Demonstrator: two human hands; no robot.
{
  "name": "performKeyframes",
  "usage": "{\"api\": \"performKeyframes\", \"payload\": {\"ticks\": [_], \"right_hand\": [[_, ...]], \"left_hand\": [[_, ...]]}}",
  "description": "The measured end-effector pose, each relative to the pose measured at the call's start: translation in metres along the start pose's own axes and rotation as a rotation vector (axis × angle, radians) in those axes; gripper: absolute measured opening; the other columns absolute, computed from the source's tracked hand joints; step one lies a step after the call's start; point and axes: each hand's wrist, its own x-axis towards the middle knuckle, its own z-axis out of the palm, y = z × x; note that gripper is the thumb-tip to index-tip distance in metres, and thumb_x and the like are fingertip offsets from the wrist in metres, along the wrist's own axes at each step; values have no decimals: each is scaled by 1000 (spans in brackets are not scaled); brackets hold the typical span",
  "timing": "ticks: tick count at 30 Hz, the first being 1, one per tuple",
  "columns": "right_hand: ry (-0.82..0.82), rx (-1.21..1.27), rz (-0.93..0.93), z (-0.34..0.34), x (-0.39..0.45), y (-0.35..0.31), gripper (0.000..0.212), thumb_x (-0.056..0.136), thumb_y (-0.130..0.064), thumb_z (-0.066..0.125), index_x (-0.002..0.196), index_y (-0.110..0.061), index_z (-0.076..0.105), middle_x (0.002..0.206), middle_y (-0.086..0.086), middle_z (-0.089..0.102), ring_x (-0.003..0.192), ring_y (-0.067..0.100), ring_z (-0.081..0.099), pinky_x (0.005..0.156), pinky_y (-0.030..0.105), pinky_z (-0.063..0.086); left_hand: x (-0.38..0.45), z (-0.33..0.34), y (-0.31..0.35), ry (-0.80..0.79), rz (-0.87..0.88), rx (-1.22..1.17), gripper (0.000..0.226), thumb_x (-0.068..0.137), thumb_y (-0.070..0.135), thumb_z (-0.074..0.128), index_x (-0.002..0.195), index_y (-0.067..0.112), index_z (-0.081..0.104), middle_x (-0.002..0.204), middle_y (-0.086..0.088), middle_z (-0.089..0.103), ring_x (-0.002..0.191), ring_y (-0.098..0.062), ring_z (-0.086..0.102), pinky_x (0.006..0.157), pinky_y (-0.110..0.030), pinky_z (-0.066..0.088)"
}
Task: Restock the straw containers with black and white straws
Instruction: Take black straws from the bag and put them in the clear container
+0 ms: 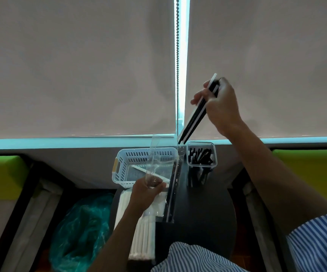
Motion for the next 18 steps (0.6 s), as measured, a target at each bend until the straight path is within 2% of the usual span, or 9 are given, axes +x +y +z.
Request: {"api": "performKeyframes", "payload": {"ticks": [2,4,7,12,15,18], "right_hand": [[39,-96,-85,-6,5,4,10,99,0,43,104,-7,49,81,7,70,75,19,73,81,34,59],[56,-177,-115,-12,8,13,10,99,-1,43,103,-8,49,78,1,69,74,16,73,86,38,58],[37,-239,-92,-17,6,34,10,100,-1,44,104,-8,49,79,0,69,76,16,72,90,43,57],[-12,-251,-6,-17,-7,75,12,99,0,45,100,-11,49,81,2,70,80,19,73,89,48,57],[-9,-255,36,-14,-15,98,13,100,0,45,99,-13,48,84,5,70,82,19,73,89,41,57],[-5,-275,63,-9,-23,115,11,102,-2,44,101,-12,48,87,5,71,86,18,70,82,21,54]], "left_hand": [[0,0,-1,15,-8,7,11,81,19,83,87,13,76,79,4,78,72,-8,73,69,-22,55],[1,-1,-1,23,-18,-16,12,81,18,83,88,11,76,80,2,78,75,-9,74,71,-22,54],[2,-2,-2,30,-14,-36,12,80,16,84,87,11,76,80,0,78,76,-14,75,73,-24,57],[1,-1,-4,23,-14,-60,8,80,14,83,83,15,76,79,1,78,76,-12,74,73,-25,57],[1,-2,-3,25,-21,-82,9,80,12,83,83,15,75,78,1,77,74,-8,73,69,-19,55],[-1,-3,-5,35,-23,-111,9,80,12,83,84,14,75,80,0,77,76,-8,73,67,-17,55]]}}
